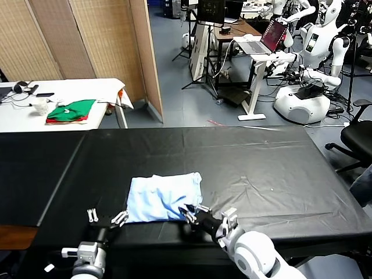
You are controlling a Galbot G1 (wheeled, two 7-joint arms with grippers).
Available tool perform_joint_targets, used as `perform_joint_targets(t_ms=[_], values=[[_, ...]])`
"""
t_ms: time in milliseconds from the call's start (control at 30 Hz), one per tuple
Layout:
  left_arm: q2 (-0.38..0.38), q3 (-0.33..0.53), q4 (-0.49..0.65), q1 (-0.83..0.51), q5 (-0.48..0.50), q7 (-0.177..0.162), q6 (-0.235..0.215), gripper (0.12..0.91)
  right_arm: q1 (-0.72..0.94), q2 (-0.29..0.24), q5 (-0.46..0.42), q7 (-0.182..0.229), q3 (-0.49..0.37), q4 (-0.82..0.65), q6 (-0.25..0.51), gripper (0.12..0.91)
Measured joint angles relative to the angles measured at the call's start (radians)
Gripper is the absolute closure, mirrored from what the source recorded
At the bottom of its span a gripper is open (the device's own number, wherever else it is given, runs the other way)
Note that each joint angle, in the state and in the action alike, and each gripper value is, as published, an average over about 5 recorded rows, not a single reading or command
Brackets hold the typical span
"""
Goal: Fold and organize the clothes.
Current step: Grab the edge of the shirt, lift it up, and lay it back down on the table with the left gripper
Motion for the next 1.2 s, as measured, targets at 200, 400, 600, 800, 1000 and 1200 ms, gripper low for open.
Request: perform_joint_targets(t_ms=[200,400,600,800,1000,1200], values=[[0.003,0.001,-0.002,0.002,0.0,0.0,0.0,0.123,-0.034,-0.022,-0.007,0.013,0.025,0.039,-0.007,0.883],[0.005,0.0,-0.001,0.004,-0.003,-0.002,-0.007,0.123,-0.099,-0.034,-0.06,0.043,0.061,0.094,-0.024,0.874],[-0.004,0.005,0.021,-0.013,-0.04,-0.019,-0.027,0.123,-0.203,-0.007,-0.114,0.063,0.122,0.153,0.016,0.595],[-0.032,0.011,0.03,-0.03,-0.191,-0.025,0.008,0.123,-0.296,0.028,-0.13,0.061,0.227,0.222,0.074,0.23],[-0.085,0.019,0.051,-0.018,-0.335,-0.014,0.0,0.123,-0.341,0.045,-0.122,0.055,0.339,0.229,0.082,0.121],[-0.123,0.026,0.068,-0.028,-0.428,0.012,-0.007,0.123,-0.339,0.05,-0.123,0.049,0.384,0.225,0.08,0.118]])
